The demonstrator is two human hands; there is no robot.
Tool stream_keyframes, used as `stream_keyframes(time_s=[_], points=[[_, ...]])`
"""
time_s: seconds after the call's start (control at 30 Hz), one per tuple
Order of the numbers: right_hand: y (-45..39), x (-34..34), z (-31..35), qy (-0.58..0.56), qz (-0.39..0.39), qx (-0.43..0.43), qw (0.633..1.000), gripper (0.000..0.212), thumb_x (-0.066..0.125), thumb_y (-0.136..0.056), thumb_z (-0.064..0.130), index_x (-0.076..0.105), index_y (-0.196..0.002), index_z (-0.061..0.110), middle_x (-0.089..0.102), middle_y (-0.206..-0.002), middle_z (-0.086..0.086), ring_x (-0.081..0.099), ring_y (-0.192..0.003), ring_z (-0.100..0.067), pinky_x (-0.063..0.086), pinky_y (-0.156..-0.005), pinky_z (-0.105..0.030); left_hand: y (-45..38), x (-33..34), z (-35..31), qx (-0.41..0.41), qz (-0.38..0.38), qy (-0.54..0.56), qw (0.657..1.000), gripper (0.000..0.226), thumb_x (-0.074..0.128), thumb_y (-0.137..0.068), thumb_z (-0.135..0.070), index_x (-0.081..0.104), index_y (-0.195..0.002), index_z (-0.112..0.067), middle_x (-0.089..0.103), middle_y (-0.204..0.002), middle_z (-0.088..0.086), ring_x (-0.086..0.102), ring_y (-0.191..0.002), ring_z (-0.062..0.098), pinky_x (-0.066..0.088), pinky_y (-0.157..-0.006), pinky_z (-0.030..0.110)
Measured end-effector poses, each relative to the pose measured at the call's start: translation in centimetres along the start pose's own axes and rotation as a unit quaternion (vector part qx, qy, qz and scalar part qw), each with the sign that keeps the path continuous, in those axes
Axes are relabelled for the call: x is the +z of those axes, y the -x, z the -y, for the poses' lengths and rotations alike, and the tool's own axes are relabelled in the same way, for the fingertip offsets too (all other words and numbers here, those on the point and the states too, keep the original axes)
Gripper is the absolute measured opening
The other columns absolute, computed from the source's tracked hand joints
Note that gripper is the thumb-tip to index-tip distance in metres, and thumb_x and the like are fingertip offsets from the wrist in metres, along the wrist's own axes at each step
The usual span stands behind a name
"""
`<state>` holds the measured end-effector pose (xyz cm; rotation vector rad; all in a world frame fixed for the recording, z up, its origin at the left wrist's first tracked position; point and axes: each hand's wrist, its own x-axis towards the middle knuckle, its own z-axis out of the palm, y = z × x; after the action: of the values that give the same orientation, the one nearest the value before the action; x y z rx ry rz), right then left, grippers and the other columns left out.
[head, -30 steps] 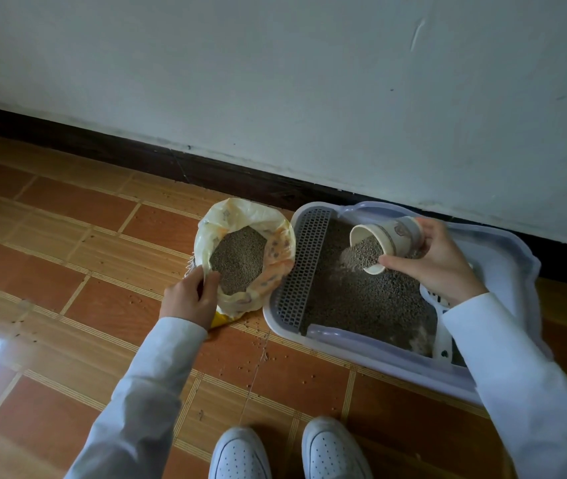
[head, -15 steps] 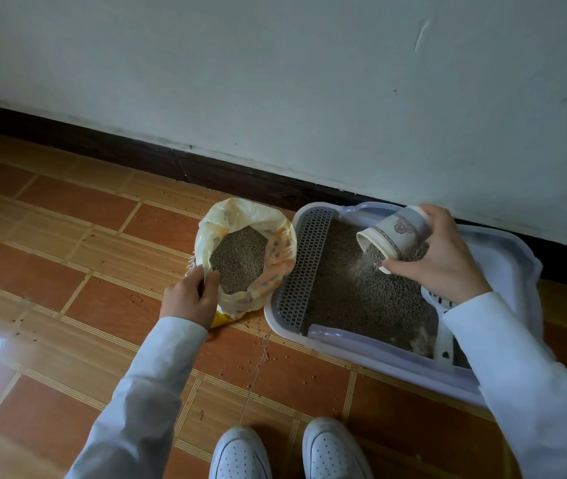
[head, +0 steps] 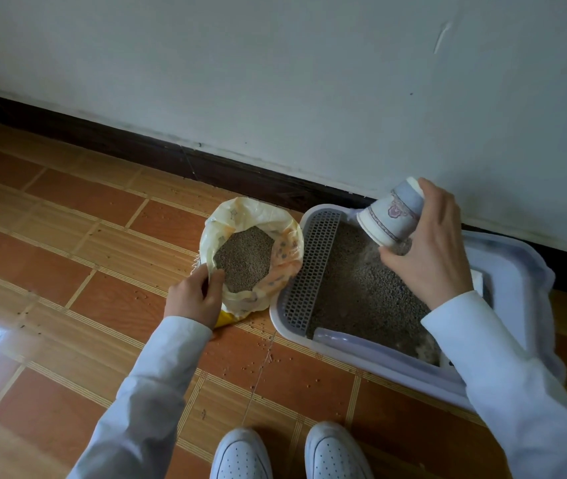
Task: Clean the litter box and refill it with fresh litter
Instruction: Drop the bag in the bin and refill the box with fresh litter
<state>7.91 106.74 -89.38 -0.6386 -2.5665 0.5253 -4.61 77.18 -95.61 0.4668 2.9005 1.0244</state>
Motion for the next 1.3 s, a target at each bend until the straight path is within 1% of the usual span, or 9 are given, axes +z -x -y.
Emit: stream_keyframes(time_s=[0.17,0.27,0.33,0.47,0.7,0.83,0.97,1.17,1.3], points=[[-0.6,1.3,4.6,-0.084,0.065,-0.033,0.994,0.097,0.085,-0.062,0.024,0.029,-0.139,0.009,0.039,-0.133,-0.009,0.037,-0.117,-0.011,0.031,-0.094,-0.02,-0.1,-0.2,0.1,-0.003,0.001,-0.002,1.0,0.031,0.054,-0.093,-0.025,0.062,-0.077,0.0,0.039,-0.045,0.0,0.036,-0.045,0.023,0.028,-0.05,0.029],[-1.2,3.3,7.4,-0.149,0.134,-0.074,0.977,0.098,0.085,-0.063,0.031,0.028,-0.14,0.01,0.038,-0.135,-0.006,0.035,-0.118,-0.005,0.033,-0.098,-0.021,-0.1,-0.3,0.2,0.004,0.003,-0.003,1.0,0.037,0.051,-0.093,-0.032,0.062,-0.077,-0.001,0.039,-0.045,0.0,0.036,-0.044,0.023,0.028,-0.05,0.028],[-1.5,5.3,9.3,-0.153,0.179,-0.103,0.966,0.098,0.085,-0.062,0.032,0.028,-0.139,0.011,0.039,-0.134,-0.005,0.038,-0.119,-0.008,0.033,-0.099,-0.021,-0.2,-0.2,0.3,0.011,0.003,0.002,1.0,0.043,0.043,-0.088,-0.04,0.059,-0.073,-0.003,0.038,-0.045,0.0,0.035,-0.043,0.022,0.026,-0.047,0.028],[-1.5,9.9,11.7,-0.054,0.267,-0.198,0.942,0.095,0.083,-0.063,0.033,0.027,-0.137,0.011,0.041,-0.132,-0.01,0.043,-0.121,-0.025,0.042,-0.101,-0.038,-0.2,-0.2,0.6,0.024,0.009,0.003,1.0,0.042,0.04,-0.088,-0.041,0.053,-0.069,-0.006,0.038,-0.045,0.001,0.035,-0.041,0.022,0.026,-0.044,0.027],[-2.0,13.5,13.8,0.094,0.27,-0.325,0.901,0.08,0.081,-0.063,0.024,0.038,-0.127,0.006,0.049,-0.121,-0.011,0.049,-0.111,-0.026,0.043,-0.091,-0.033,-1.2,-0.2,1.6,-0.045,-0.002,0.003,0.999,0.044,0.038,-0.089,-0.043,0.054,-0.071,-0.006,0.042,-0.046,0.004,0.038,-0.044,0.022,0.026,-0.044,0.028],[-1.3,15.0,13.3,0.098,0.321,-0.333,0.881,0.065,0.073,-0.07,0.012,0.039,-0.125,0.006,0.048,-0.121,-0.011,0.048,-0.113,-0.025,0.043,-0.092,-0.031,-0.2,0.3,1.4,-0.007,0.011,-0.001,1.0,0.04,0.037,-0.088,-0.042,0.045,-0.065,-0.011,0.034,-0.044,-0.005,0.034,-0.038,0.014,0.024,-0.042,0.024],[-2.3,17.1,12.8,0.138,0.318,-0.349,0.87,0.08,0.077,-0.065,0.01,0.035,-0.134,0.005,0.047,-0.127,-0.012,0.046,-0.118,-0.028,0.044,-0.096,-0.036,-0.4,0.4,2.0,0.007,0.008,0.012,1.0,0.048,0.034,-0.089,-0.047,0.048,-0.067,-0.006,0.036,-0.045,-0.003,0.033,-0.038,0.015,0.025,-0.041,0.026],[-2.5,18.7,13.1,0.125,0.308,-0.339,0.88,0.056,0.043,-0.084,0.004,0.031,-0.138,0.001,0.045,-0.136,-0.02,0.045,-0.123,-0.037,0.038,-0.1,-0.045,-0.6,0.0,1.9,0.022,0.019,0.016,0.999,0.035,0.042,-0.09,-0.035,0.042,-0.064,-0.012,0.034,-0.044,-0.006,0.033,-0.037,0.015,0.025,-0.041,0.025],[-2.9,19.4,12.7,0.148,0.352,-0.313,0.87,0.079,0.074,-0.068,0.009,0.032,-0.135,0.011,0.039,-0.135,-0.008,0.045,-0.121,-0.028,0.042,-0.09,-0.038,-0.7,0.0,2.0,0.024,0.024,0.014,0.999,0.036,0.042,-0.091,-0.035,0.043,-0.064,-0.011,0.033,-0.044,-0.006,0.033,-0.037,0.016,0.026,-0.041,0.025]])
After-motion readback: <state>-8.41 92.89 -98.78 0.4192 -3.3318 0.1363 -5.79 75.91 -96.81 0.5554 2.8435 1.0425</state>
